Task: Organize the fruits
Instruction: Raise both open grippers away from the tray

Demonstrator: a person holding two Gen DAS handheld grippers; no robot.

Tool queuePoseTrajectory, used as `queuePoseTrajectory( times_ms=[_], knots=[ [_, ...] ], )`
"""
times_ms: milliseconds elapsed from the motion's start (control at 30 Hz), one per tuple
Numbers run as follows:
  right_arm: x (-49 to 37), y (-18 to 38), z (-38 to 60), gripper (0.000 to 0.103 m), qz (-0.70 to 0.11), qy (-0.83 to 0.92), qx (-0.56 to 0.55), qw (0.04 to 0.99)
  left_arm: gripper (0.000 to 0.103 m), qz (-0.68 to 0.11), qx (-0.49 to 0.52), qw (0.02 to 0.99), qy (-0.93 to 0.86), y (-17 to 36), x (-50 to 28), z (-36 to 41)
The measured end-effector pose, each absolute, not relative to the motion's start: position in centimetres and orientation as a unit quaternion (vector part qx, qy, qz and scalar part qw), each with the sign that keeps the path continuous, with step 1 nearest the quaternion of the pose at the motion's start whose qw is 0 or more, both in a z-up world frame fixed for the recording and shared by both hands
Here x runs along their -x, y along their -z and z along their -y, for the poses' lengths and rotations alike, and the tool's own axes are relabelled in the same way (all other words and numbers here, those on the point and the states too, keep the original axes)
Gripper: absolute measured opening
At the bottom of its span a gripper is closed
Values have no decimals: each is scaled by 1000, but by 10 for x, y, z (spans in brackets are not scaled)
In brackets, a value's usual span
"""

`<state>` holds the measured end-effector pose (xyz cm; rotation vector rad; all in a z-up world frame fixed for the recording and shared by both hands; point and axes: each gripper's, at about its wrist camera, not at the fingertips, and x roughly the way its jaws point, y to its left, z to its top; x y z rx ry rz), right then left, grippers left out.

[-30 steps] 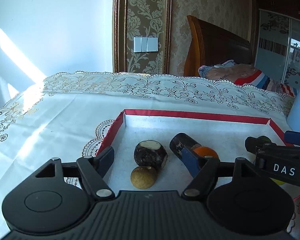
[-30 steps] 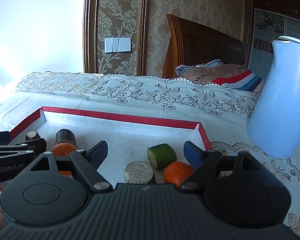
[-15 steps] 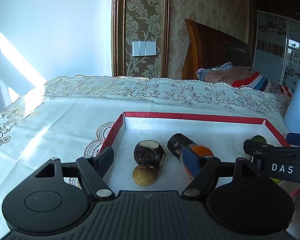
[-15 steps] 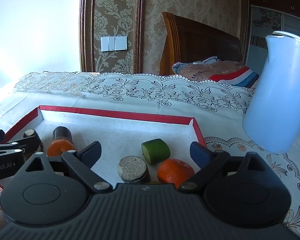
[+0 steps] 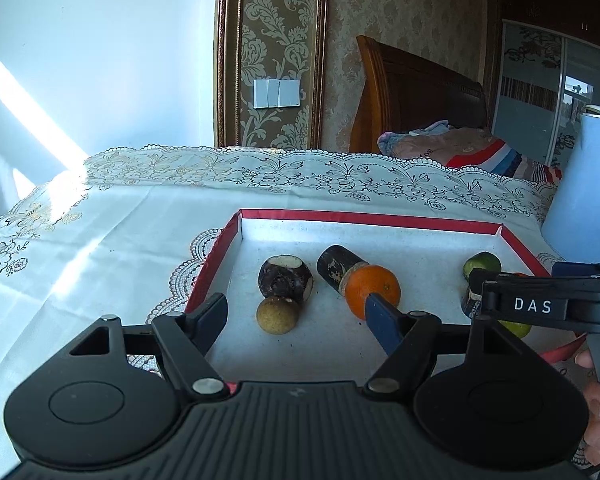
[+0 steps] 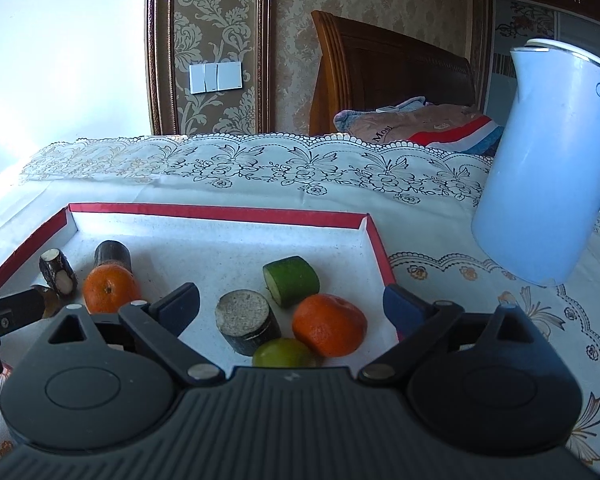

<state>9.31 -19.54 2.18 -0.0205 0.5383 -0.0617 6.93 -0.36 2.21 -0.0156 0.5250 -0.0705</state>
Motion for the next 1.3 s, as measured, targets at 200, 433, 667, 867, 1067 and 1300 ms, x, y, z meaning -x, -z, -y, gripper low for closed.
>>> queuePoseTrajectory(
  times_ms=[200, 433, 667, 867, 1067, 1300],
  knots=[
    [-81, -21, 199, 98, -268, 27, 4, 963, 76, -262, 11, 964, 54, -19, -51, 4],
    [-64, -20, 204, 100, -272, 20, -6, 962, 76, -258, -1, 964, 65, -15, -37, 7],
    [-40, -18, 216, 101, -272, 15, -20, 962, 76, -260, 9, 962, 78, -12, -30, 3],
    [-18, -14, 233, 101, -274, 11, -45, 961, 76, -265, 11, 960, 89, -11, -28, 3],
    [-1, -7, 247, 101, -276, 15, -55, 959, 76, -259, 6, 959, 117, -10, -18, 6],
    [-3, -3, 262, 102, -287, 29, -94, 953, 76, -255, 0, 953, 165, -10, -9, 13]
  ],
)
